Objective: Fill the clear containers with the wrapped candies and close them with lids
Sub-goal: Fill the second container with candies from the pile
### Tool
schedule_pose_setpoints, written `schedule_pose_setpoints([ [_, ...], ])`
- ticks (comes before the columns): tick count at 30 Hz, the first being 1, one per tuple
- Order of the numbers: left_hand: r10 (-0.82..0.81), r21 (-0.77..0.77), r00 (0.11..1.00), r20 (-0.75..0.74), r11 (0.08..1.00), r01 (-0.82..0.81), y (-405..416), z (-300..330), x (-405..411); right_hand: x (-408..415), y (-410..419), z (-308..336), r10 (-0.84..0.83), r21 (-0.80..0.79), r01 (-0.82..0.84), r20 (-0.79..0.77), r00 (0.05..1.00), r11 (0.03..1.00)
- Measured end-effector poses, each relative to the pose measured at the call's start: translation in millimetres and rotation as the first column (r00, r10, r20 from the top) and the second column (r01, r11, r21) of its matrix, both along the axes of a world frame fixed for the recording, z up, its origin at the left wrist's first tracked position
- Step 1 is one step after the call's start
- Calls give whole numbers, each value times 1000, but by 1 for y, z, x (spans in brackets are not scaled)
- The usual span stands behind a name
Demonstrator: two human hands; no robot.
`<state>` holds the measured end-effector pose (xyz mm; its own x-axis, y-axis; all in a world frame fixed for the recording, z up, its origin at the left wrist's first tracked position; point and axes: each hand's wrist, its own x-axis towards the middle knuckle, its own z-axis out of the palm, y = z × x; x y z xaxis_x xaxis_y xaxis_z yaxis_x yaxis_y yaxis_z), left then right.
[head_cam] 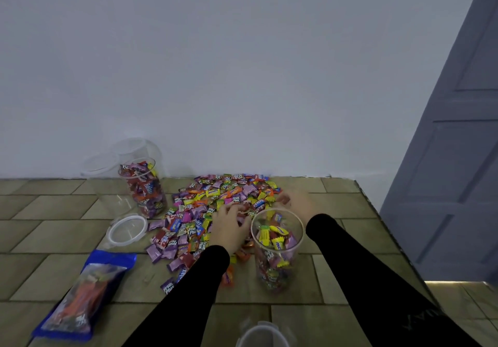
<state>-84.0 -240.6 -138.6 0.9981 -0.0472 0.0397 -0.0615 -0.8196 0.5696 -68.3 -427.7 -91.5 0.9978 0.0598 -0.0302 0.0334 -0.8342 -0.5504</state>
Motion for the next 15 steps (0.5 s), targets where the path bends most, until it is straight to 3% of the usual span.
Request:
schedule_pose_setpoints([
  [4, -65, 289, 998, 26, 956, 55, -6, -12, 13, 15, 8, -24, 168, -220, -173, -41, 985, 960],
  [8, -90, 463, 993, -71, 879, 112, -15, -20, 26, 30, 19, -41, 248, -326, -277, -128, 960, 904],
  [11, -74, 447, 993, -88, 888, 106, -18, -22, 35, 49, 22, -48, 272, -364, -337, -219, 937, 868],
  [15, -62, 311, 993, -103, 946, 92, -20, -18, 49, 68, 30, -56, 257, -290, -291, -151, 955, 912],
])
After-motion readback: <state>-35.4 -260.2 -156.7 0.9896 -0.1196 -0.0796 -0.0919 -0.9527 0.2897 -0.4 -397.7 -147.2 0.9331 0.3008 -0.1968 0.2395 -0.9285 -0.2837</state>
